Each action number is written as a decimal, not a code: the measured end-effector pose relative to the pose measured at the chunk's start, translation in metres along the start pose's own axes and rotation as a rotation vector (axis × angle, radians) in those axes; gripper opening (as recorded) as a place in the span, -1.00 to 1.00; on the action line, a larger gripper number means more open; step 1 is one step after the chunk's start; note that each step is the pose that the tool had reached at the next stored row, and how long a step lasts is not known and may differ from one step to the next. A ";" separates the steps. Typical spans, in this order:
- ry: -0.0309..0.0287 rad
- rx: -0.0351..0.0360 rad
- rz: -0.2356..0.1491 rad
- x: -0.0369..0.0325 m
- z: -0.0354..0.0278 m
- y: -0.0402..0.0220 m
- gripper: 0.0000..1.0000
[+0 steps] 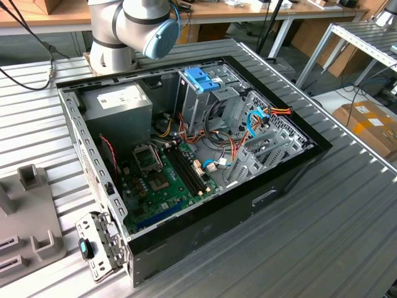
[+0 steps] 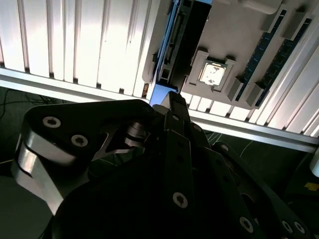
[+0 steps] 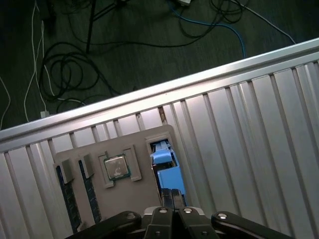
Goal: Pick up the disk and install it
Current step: 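Pick up the disk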
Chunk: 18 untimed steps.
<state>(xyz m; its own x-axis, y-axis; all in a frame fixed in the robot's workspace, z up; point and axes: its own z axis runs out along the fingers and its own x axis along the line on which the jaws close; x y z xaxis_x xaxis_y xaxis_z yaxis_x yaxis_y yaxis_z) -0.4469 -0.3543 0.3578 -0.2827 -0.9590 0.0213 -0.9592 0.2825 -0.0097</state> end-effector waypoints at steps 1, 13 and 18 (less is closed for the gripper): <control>0.0000 0.0000 0.000 0.0000 0.0000 0.0000 -0.79; -0.0006 0.0021 -0.093 -0.0001 0.0001 0.0000 -0.79; -0.0007 0.0022 -0.099 -0.0001 0.0001 0.0000 -0.79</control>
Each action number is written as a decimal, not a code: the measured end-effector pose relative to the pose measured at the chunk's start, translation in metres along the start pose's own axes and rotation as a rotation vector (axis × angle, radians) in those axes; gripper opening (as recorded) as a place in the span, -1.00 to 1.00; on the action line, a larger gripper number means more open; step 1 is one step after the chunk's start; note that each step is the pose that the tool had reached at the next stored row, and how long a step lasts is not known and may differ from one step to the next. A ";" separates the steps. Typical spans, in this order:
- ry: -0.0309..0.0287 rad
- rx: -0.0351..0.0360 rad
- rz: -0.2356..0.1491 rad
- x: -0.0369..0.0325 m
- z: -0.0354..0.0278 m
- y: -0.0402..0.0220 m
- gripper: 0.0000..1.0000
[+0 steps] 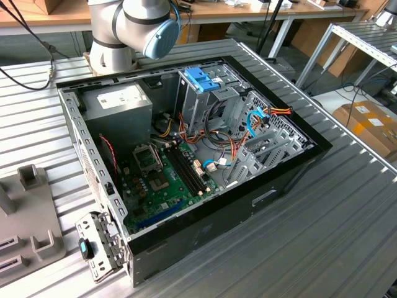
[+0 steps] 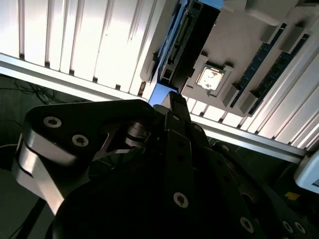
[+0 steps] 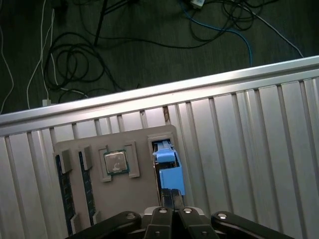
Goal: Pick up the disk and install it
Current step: 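Pick up the disk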
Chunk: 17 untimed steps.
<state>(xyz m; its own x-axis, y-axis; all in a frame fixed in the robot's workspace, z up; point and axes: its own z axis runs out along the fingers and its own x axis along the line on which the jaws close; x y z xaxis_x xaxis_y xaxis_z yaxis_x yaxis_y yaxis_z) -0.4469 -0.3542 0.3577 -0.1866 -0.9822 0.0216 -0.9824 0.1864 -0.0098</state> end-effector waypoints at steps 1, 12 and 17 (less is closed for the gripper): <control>0.0001 -0.0001 0.000 -0.0002 -0.0001 -0.0009 -0.79; 0.0000 0.0002 -0.009 -0.0016 0.0000 -0.0085 -0.79; -0.0001 0.0002 -0.011 -0.0016 0.0000 -0.0086 -0.79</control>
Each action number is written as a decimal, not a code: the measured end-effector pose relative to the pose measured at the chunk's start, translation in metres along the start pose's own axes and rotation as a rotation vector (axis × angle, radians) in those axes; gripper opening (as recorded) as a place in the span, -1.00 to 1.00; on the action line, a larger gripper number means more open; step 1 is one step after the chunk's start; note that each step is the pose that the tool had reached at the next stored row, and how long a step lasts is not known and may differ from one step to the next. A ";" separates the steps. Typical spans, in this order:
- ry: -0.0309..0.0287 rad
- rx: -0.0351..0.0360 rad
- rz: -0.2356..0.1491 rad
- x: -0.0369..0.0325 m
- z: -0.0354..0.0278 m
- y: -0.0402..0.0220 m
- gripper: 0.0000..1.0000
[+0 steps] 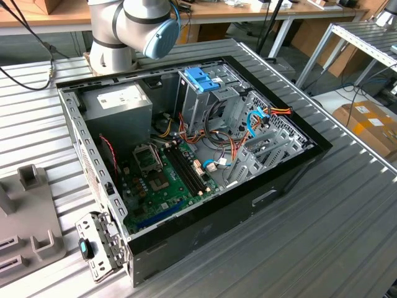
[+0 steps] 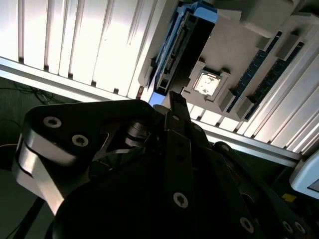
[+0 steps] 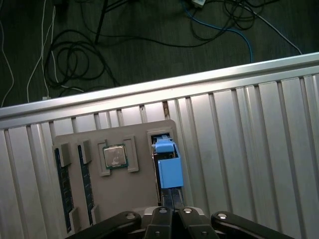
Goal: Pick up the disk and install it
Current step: 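Pick up the disk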
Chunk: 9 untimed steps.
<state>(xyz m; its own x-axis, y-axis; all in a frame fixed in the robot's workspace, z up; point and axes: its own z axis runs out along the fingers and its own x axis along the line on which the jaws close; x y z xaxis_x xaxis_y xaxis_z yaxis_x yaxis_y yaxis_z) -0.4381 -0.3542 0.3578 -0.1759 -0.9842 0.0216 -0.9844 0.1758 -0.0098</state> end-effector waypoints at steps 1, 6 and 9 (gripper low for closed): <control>0.0000 0.0000 0.000 0.0000 0.0000 0.0000 -0.79; 0.0000 0.0000 0.000 -0.0001 0.0000 -0.0004 -0.79; 0.0000 -0.0001 0.000 -0.0005 0.0000 -0.0026 -0.79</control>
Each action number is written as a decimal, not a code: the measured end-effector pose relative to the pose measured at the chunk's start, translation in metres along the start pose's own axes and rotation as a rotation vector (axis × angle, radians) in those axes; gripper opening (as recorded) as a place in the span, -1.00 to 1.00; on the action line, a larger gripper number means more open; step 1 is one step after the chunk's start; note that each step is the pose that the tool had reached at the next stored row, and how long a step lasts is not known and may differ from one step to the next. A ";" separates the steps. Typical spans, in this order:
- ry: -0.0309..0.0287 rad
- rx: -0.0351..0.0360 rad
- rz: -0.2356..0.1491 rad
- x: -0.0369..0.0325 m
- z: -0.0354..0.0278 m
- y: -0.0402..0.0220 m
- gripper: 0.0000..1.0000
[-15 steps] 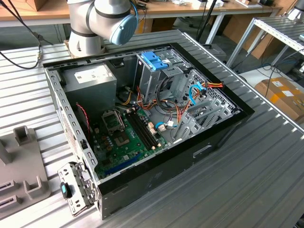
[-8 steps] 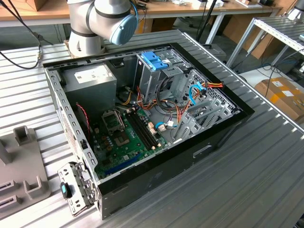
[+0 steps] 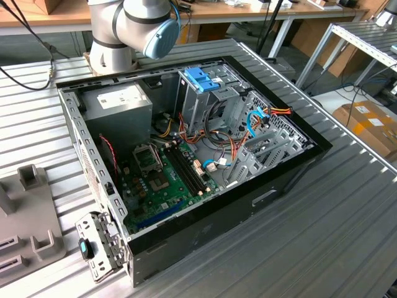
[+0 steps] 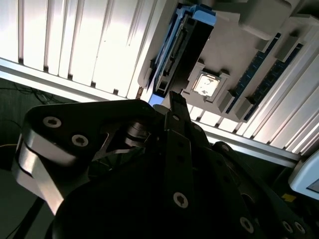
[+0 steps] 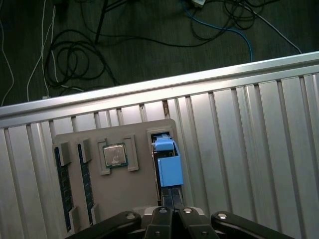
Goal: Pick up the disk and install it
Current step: 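Pick up the disk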
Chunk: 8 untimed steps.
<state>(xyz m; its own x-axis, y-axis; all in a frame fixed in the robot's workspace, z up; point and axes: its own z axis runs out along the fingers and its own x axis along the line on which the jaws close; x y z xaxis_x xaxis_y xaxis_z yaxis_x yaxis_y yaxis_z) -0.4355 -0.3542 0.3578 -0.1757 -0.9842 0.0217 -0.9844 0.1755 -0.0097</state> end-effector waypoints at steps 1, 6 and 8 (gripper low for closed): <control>0.0000 0.0001 0.000 -0.0001 0.0000 -0.0008 -0.79; 0.0000 0.0001 0.000 -0.0012 0.0002 -0.0068 -0.79; -0.0001 0.0001 0.000 -0.0014 0.0005 -0.0073 -0.79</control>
<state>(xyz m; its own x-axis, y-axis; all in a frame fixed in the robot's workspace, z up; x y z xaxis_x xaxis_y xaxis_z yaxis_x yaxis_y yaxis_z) -0.4280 -0.3542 0.3574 -0.1758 -0.9842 0.0216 -0.9844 0.1756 -0.0098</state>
